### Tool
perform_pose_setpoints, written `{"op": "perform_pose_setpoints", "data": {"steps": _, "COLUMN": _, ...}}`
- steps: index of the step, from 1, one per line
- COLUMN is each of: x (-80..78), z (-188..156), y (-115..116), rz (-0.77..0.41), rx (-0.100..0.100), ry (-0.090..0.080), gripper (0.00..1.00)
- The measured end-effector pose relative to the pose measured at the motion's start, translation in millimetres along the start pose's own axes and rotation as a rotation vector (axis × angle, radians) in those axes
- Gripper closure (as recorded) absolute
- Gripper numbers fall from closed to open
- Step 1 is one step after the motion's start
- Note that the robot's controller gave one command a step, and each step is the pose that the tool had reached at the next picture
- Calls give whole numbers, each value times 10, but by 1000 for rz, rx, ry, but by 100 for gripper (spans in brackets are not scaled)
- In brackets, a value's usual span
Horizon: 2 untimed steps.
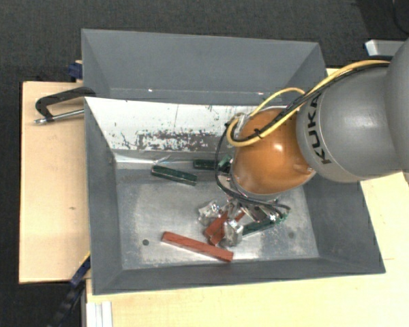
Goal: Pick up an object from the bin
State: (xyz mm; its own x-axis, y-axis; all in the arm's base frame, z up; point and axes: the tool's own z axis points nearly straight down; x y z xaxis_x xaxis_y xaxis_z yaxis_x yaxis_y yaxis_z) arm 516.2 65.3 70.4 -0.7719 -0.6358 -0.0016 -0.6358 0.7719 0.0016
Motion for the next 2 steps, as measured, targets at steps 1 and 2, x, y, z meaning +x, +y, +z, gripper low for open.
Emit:
{"op": "perform_pose_setpoints", "data": {"steps": 1, "x": 0, "z": 0, "y": 0, "rz": 0, "rx": 0, "ry": 0, "gripper": 100}}
{"op": "perform_pose_setpoints", "data": {"steps": 2, "x": -23, "z": -1441, "y": 211, "rz": -132, "rx": 2, "ry": -3, "gripper": 100}}
